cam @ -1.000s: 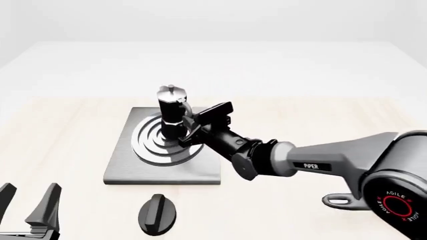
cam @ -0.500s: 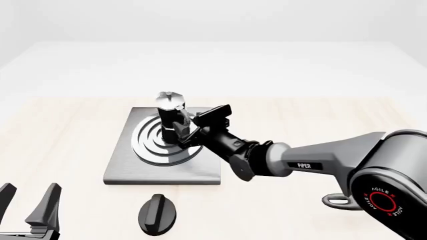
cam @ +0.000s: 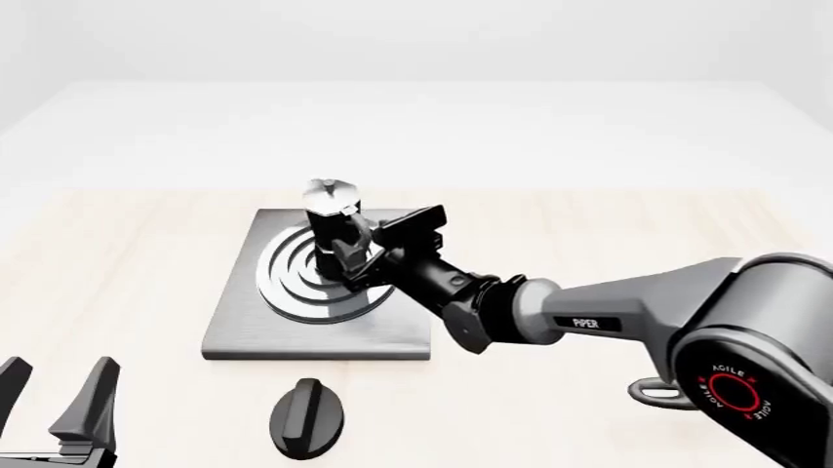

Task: Put the moka pot on the stove.

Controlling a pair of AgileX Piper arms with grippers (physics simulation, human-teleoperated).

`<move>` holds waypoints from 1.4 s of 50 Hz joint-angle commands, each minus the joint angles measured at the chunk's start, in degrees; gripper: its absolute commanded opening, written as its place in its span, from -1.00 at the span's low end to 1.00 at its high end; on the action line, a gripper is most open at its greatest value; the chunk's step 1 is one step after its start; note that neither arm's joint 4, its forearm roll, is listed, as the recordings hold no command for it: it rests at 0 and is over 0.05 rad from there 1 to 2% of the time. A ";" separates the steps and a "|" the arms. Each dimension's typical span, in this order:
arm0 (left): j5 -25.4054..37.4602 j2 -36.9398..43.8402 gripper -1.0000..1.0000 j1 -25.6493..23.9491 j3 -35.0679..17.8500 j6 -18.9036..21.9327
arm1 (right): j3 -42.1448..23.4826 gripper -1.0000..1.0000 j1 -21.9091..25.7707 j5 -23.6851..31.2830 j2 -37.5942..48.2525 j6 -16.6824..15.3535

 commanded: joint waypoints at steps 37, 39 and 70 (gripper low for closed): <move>0.00 0.00 1.00 0.00 0.00 0.00 | 10.42 1.00 0.46 -0.72 -12.98 -1.83; 0.00 0.00 1.00 0.00 0.00 0.00 | 11.37 1.00 0.45 -0.76 -14.21 -1.90; 0.00 0.00 1.00 0.00 0.00 0.00 | 21.46 1.00 -1.17 1.10 -29.76 -3.66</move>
